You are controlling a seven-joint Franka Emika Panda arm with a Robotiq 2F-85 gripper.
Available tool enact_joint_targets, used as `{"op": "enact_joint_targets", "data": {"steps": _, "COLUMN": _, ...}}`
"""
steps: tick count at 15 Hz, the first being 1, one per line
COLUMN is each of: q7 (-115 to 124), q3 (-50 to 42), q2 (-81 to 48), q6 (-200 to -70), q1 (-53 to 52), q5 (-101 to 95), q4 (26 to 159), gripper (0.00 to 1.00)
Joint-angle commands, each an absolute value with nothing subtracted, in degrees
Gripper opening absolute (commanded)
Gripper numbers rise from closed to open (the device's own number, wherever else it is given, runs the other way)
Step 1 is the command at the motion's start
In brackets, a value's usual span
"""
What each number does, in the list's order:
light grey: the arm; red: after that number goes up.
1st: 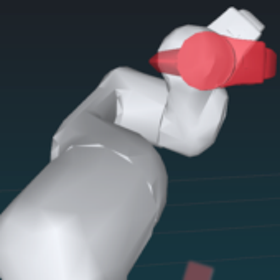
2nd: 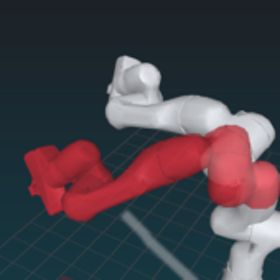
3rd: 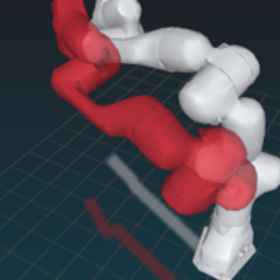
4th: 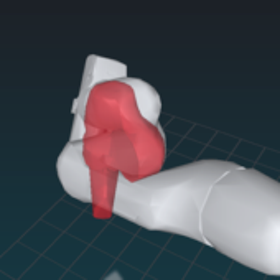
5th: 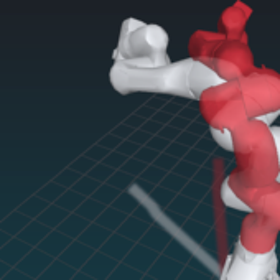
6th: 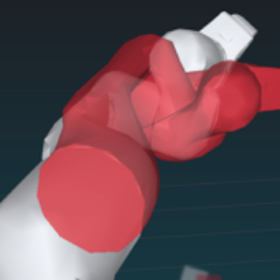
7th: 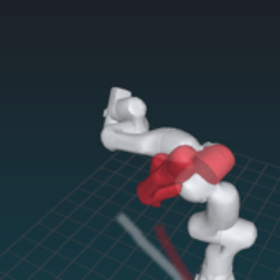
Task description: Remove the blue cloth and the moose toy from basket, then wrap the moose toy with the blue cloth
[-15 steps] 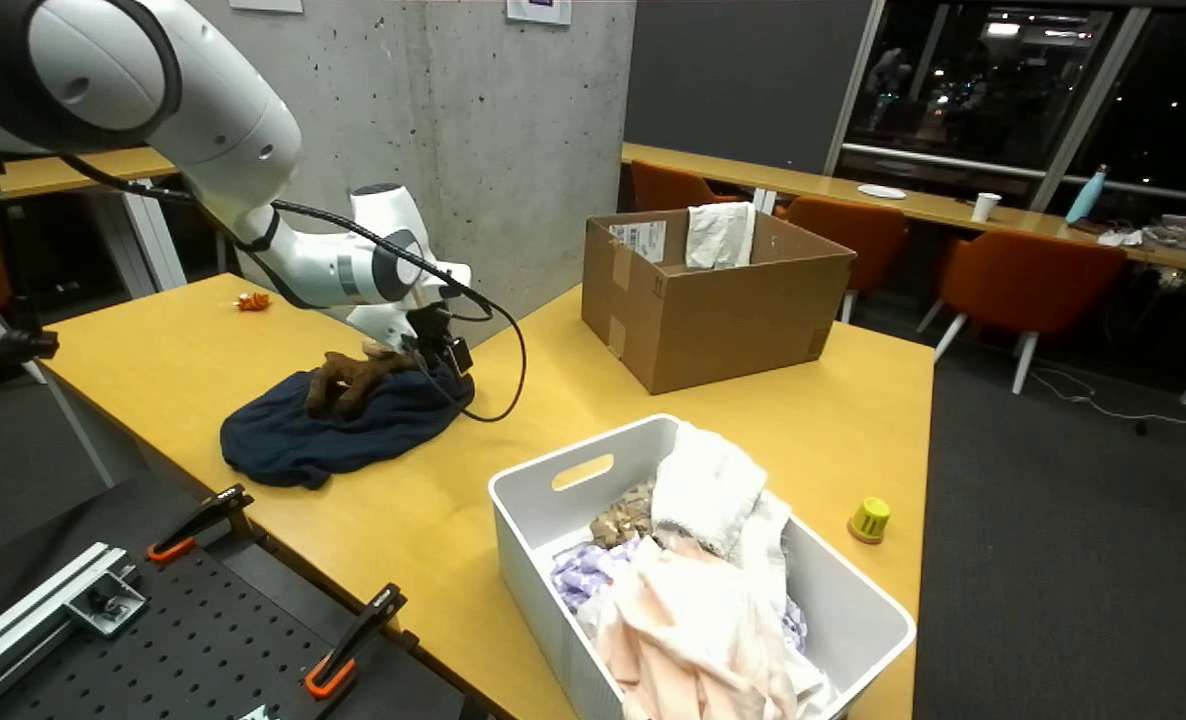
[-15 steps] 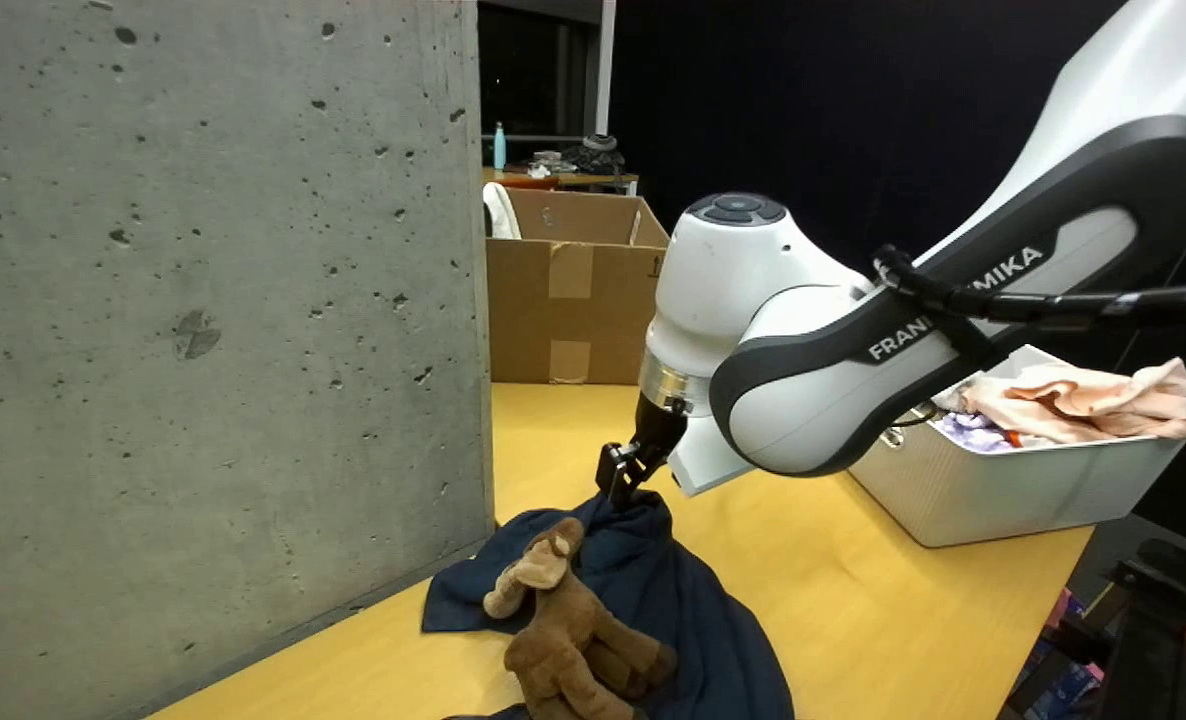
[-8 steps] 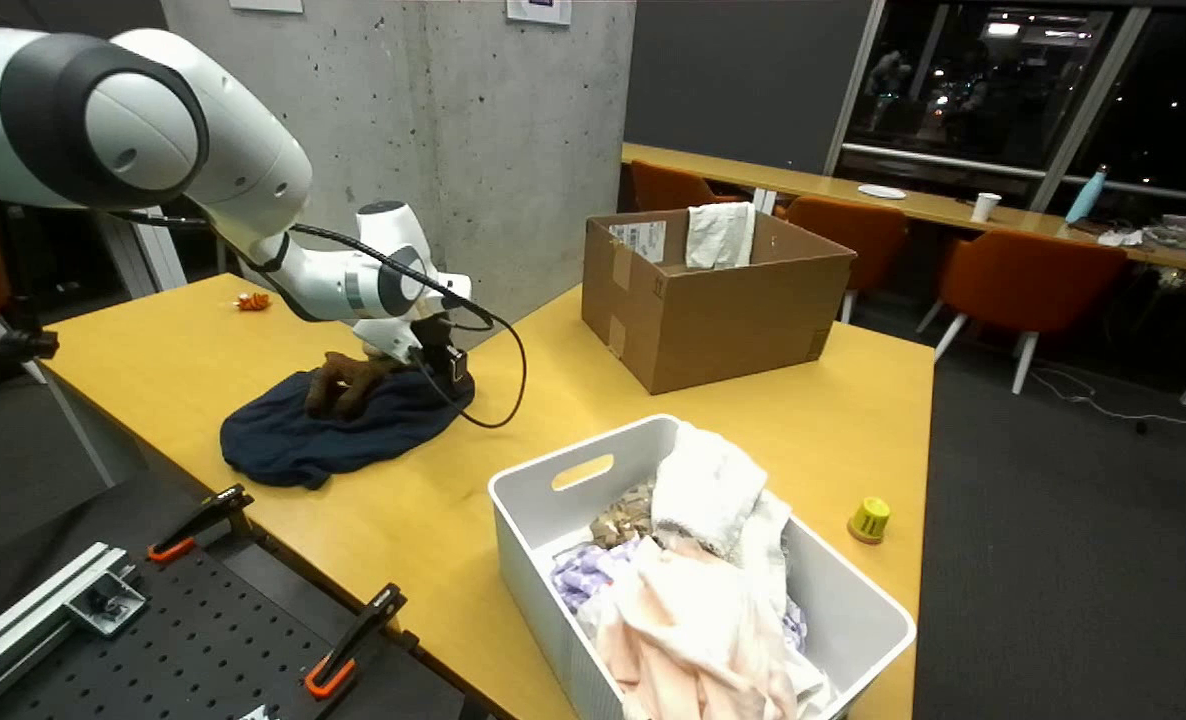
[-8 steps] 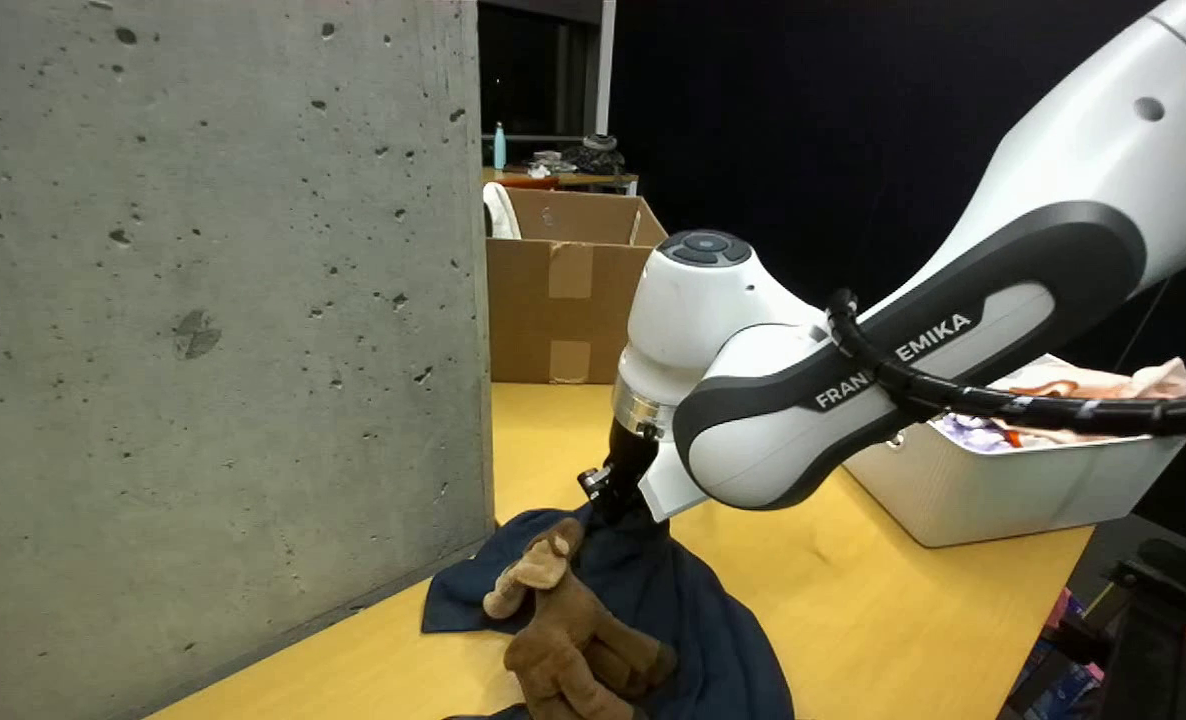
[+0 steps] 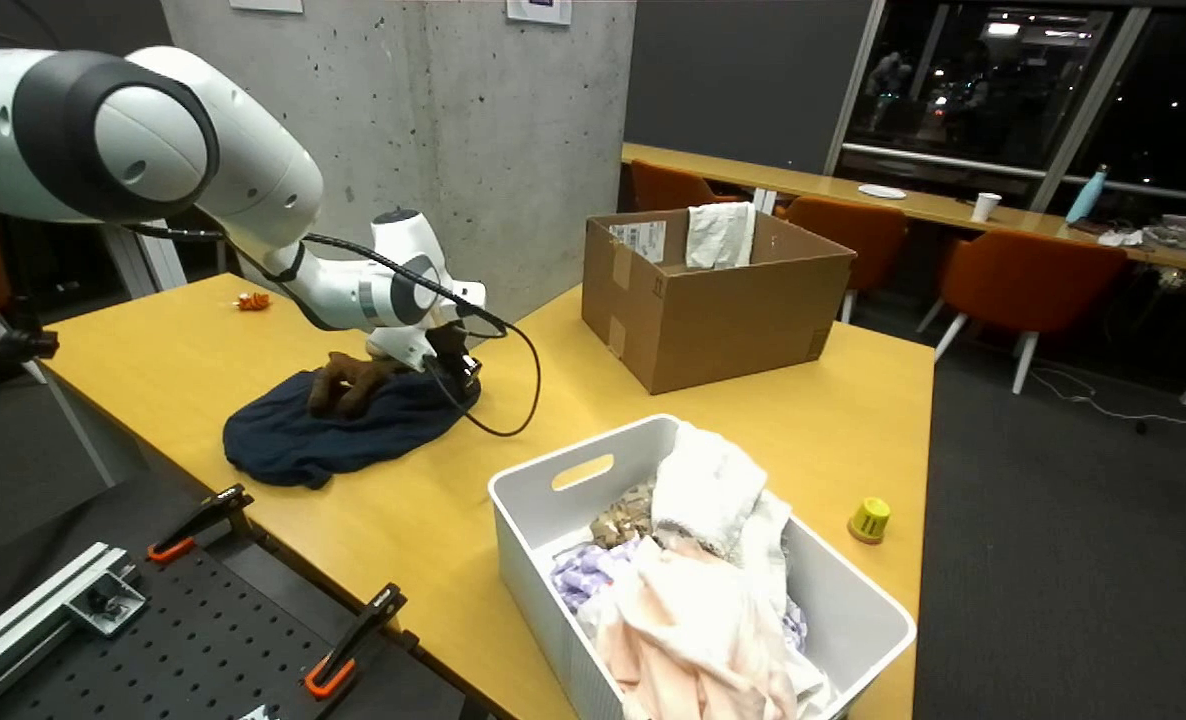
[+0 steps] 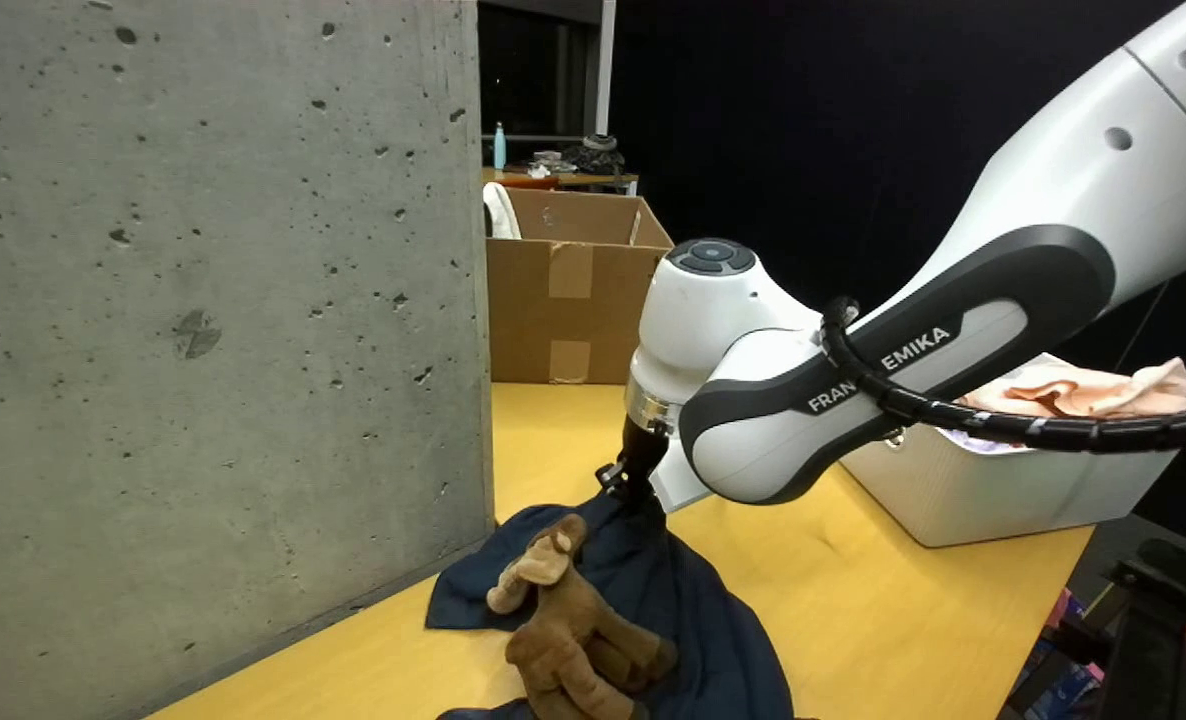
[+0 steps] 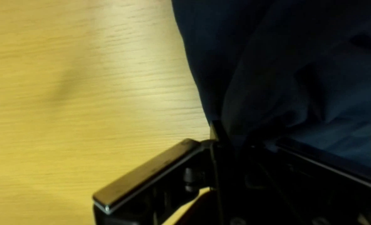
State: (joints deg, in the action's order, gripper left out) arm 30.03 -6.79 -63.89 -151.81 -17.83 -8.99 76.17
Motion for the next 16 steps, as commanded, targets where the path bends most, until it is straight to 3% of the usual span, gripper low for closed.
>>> {"op": "enact_joint_targets", "data": {"steps": 1, "q7": 30.62, "q3": -10.60, "q2": -60.78, "q6": -152.98, "q1": -18.82, "q5": -8.02, "q4": 80.72, "gripper": 0.01}}
{"op": "enact_joint_targets", "data": {"steps": 11, "q7": 38.62, "q3": -21.03, "q2": -46.37, "q6": -150.44, "q1": -29.00, "q5": -13.68, "q4": 94.44, "gripper": 0.01}}
{"op": "enact_joint_targets", "data": {"steps": 16, "q7": 43.28, "q3": -20.55, "q2": -41.17, "q6": -145.33, "q1": -34.04, "q5": -21.10, "q4": 94.95, "gripper": 0.01}}
